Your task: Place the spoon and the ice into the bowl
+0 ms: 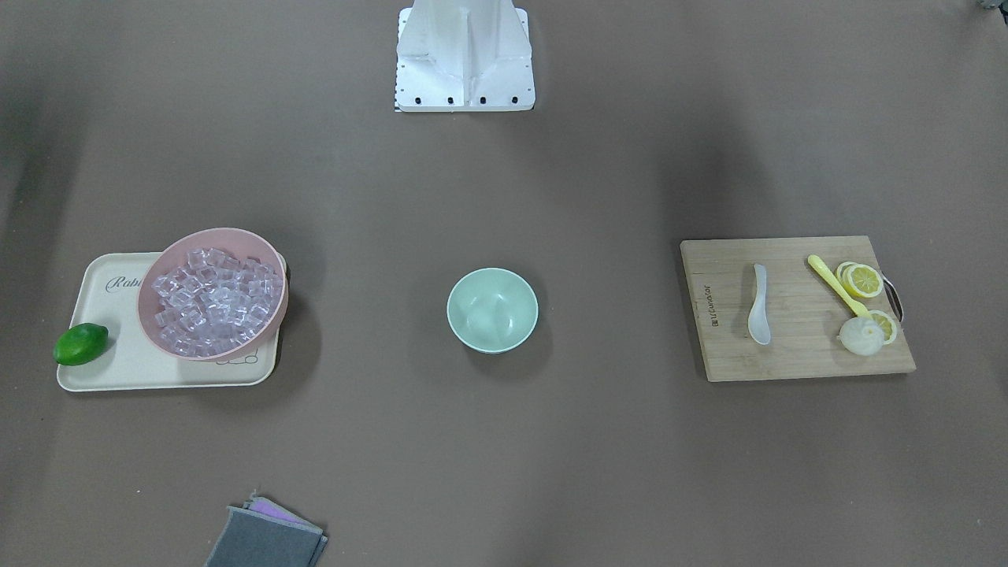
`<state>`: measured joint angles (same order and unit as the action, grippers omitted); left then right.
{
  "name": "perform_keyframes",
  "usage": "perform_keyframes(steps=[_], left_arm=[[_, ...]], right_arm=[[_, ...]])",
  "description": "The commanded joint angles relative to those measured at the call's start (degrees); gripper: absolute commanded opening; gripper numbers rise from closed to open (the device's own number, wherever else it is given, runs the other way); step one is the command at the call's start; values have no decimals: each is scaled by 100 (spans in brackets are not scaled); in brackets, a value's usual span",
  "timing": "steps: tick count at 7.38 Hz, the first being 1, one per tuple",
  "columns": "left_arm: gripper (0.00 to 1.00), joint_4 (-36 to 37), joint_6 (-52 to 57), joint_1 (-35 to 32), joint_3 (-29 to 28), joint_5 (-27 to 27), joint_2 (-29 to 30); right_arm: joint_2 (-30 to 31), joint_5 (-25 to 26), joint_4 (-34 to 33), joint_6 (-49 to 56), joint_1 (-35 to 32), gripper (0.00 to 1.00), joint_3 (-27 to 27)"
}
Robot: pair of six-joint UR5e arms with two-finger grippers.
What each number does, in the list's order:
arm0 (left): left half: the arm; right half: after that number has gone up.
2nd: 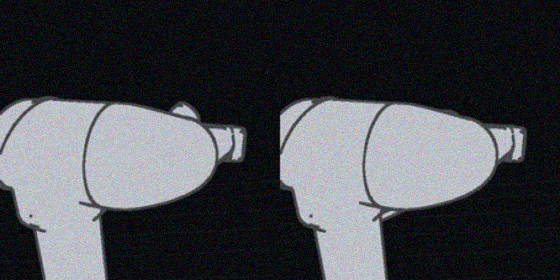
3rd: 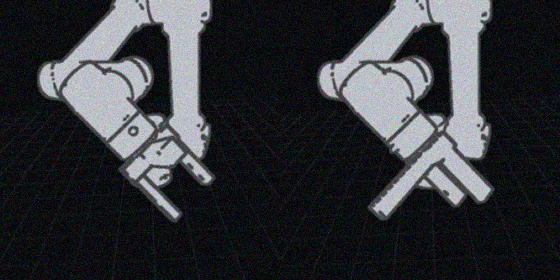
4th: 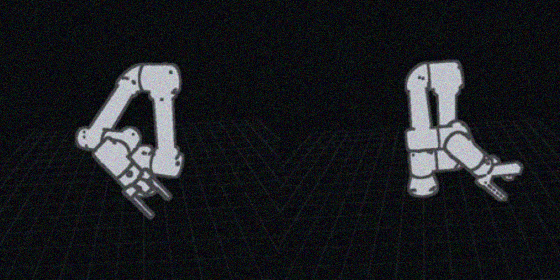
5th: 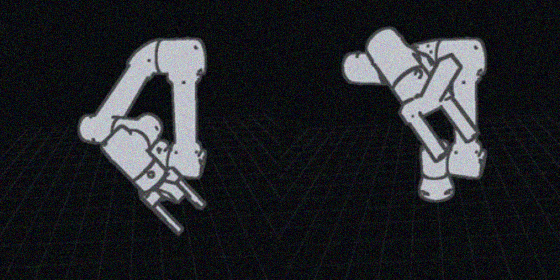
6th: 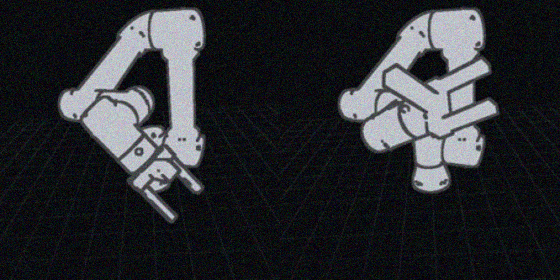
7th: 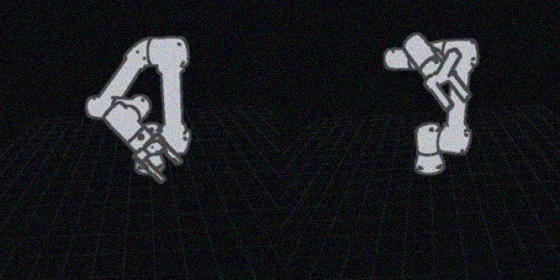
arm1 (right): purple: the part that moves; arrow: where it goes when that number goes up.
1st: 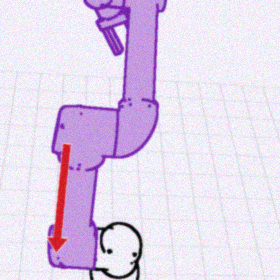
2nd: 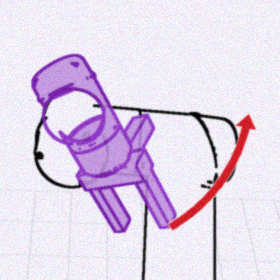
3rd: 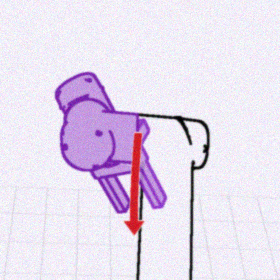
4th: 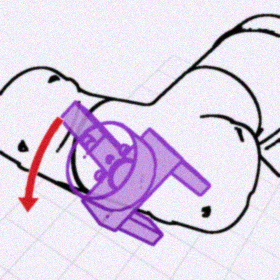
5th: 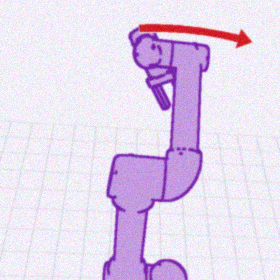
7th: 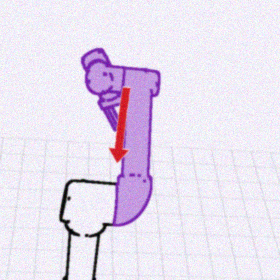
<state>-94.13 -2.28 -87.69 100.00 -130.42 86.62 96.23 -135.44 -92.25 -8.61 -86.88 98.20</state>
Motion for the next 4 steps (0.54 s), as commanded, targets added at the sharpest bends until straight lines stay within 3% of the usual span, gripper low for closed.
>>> perform_keyframes(steps=[1,4], left_arm=[[98,0,0,6,-7,-1,48],[98,0,-18,6,2,-44,39]], right_arm=[[-34,-27,14,0,13,100,-37],[-25,-97,23,-9,13,100,-29]])
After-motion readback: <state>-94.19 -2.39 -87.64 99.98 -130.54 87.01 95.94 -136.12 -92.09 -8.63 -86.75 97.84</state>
